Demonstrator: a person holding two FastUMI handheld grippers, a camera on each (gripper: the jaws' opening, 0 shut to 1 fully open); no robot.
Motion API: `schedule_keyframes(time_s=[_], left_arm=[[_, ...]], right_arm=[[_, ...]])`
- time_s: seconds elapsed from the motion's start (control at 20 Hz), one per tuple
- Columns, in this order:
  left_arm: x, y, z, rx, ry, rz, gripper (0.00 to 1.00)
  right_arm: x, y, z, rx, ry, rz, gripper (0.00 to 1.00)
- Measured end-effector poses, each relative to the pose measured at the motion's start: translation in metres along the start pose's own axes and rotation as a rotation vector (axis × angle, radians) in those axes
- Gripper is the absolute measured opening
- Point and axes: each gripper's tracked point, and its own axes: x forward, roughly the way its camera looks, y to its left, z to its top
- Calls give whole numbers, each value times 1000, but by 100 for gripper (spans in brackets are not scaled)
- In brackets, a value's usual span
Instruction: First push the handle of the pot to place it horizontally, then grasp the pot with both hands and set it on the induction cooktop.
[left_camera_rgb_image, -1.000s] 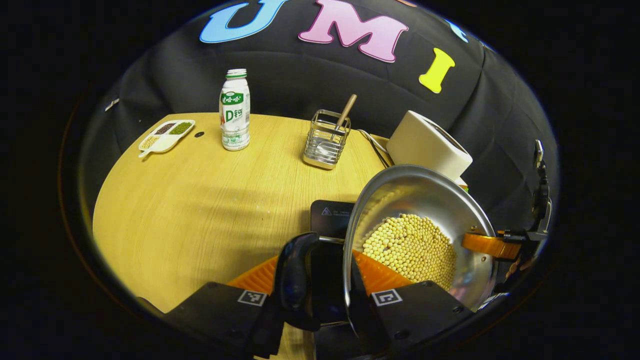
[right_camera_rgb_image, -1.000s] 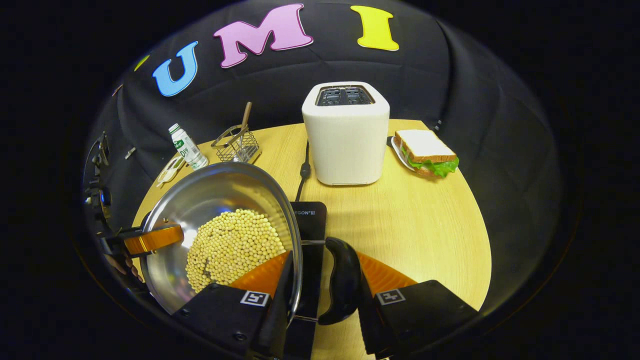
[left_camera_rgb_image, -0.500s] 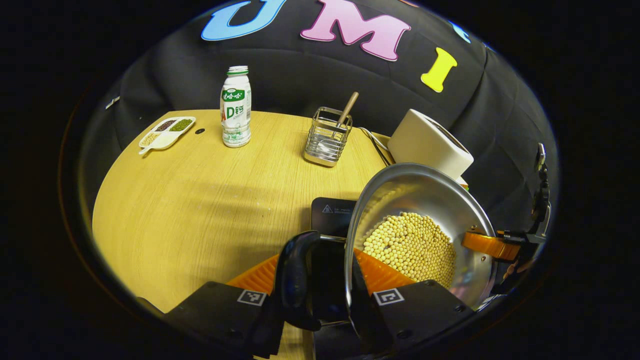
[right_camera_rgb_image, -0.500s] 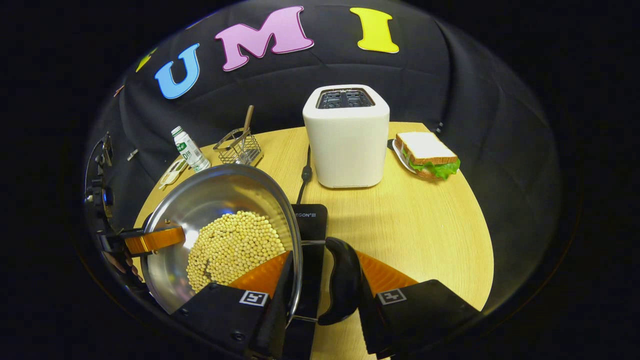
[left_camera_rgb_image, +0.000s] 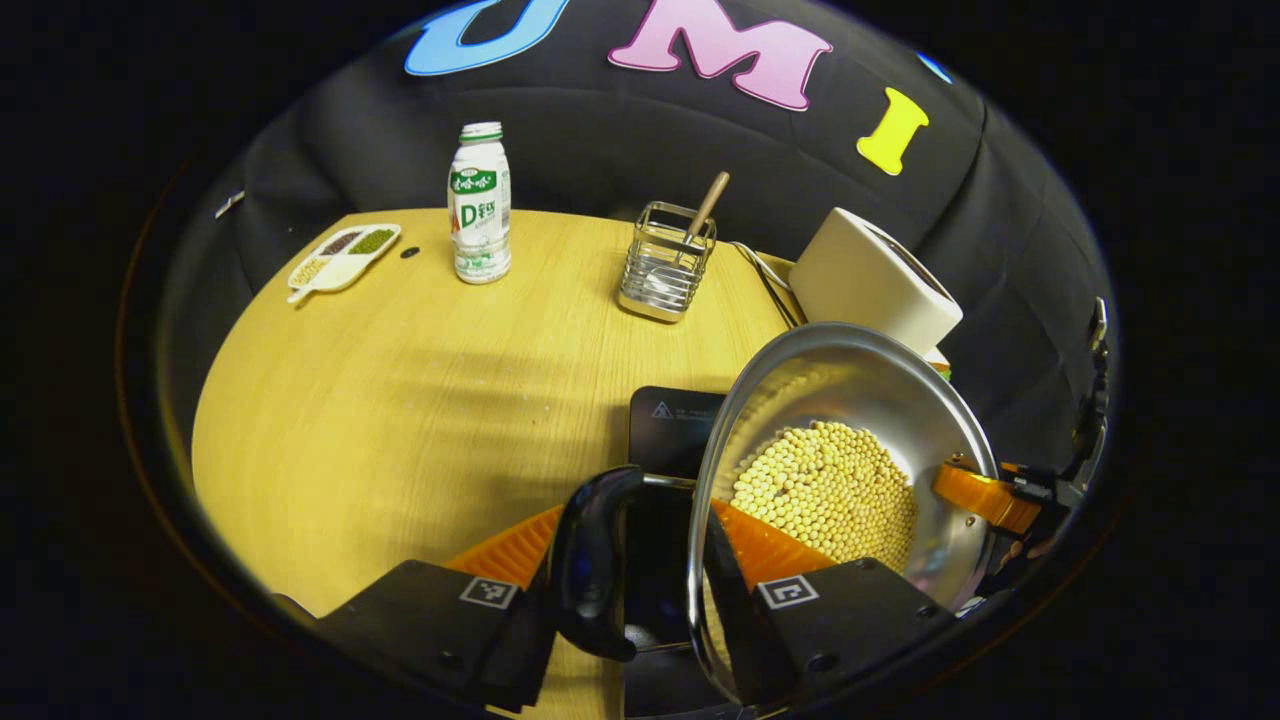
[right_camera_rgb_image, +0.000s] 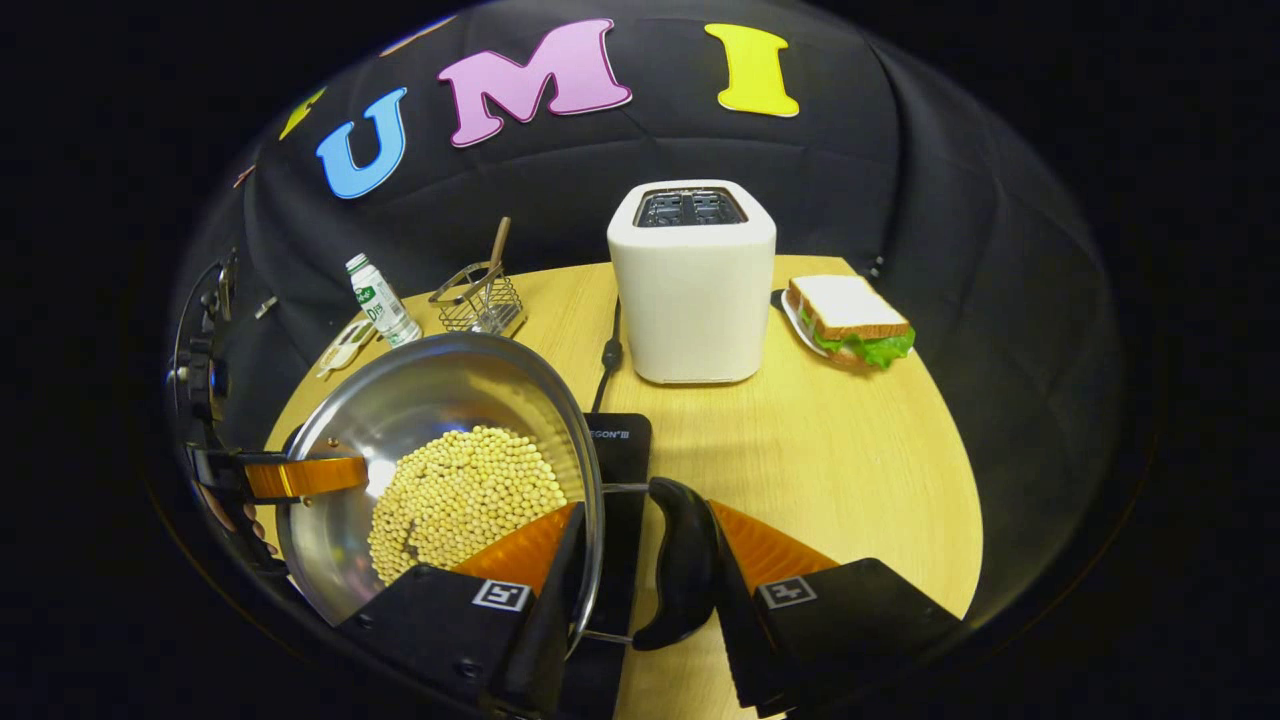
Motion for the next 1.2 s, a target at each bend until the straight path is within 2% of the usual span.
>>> schedule_keyframes(time_s=[0.05, 0.1, 0.15, 0.2, 0.25, 0.4, 0.6, 0.85, 1.05, 1.2], left_arm=[[-5, 1, 4, 26, -21, 21, 75], [-13, -2, 10, 50, -47, 27, 87], [-20, -5, 12, 72, -72, 31, 98], [-29, -5, 15, 94, -93, 42, 98], [-39, -7, 18, 111, -112, 46, 96], [-79, -15, 27, 107, -192, 31, 96], [-151, -9, 40, 94, -356, 83, 96], [-246, -8, 35, 16, -537, 61, 95], [-319, 14, 29, 25, -683, 109, 95], [-359, 26, 10, 55, -784, 157, 95]], right_arm=[[-6, -4, 4, -2, -14, -19, 74], [-14, -4, 8, 5, -31, -28, 80], [-24, -6, 12, 17, -46, -35, 90], [-35, -8, 15, 29, -62, -43, 97], [-44, -12, 18, 35, -80, -60, 100], [-87, -17, 36, 32, -171, -112, 100], [-149, -5, 63, 21, -337, -133, 100], [-223, 17, 81, -2, -511, -151, 99], [-272, 38, 75, -25, -593, -126, 99], [-298, 44, 57, -40, -633, -143, 99]])
